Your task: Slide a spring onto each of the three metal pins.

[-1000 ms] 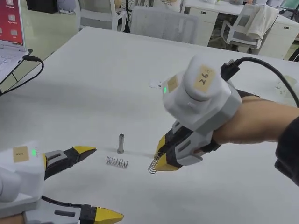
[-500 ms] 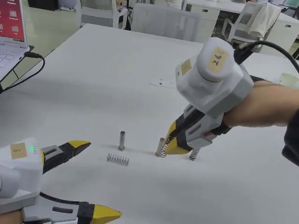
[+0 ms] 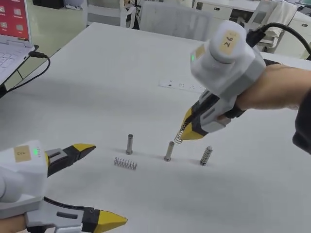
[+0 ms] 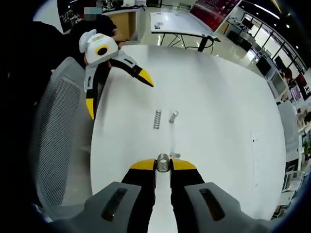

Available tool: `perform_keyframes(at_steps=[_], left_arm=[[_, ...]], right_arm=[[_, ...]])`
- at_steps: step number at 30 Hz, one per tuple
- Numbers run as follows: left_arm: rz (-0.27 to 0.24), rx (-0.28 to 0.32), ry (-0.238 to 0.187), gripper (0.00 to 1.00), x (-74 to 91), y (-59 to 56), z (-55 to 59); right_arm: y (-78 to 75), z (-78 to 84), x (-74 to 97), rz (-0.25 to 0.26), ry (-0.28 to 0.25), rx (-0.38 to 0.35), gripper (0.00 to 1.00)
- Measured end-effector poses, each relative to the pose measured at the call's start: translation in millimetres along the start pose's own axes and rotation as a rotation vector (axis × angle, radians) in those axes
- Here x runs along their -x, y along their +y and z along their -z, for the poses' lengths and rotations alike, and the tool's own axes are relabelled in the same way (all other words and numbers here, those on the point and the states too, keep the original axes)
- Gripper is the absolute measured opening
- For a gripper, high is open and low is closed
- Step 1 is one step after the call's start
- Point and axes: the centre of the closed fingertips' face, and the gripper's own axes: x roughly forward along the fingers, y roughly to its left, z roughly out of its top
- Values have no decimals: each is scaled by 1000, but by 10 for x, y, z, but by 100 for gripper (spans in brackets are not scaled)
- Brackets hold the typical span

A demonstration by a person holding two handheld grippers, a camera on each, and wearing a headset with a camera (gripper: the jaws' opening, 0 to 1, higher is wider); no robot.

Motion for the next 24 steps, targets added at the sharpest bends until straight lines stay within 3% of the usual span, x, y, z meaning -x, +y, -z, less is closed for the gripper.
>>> perform_keyframes(at_steps=[12,24], left_arm=[[-10,5,11,98,3,13,37],[-11,15,23,98,19,22,80]], right_arm=[[-191,99,-226,-8,31,-23,8],[-249,152,-393,-19,44,-41,8]])
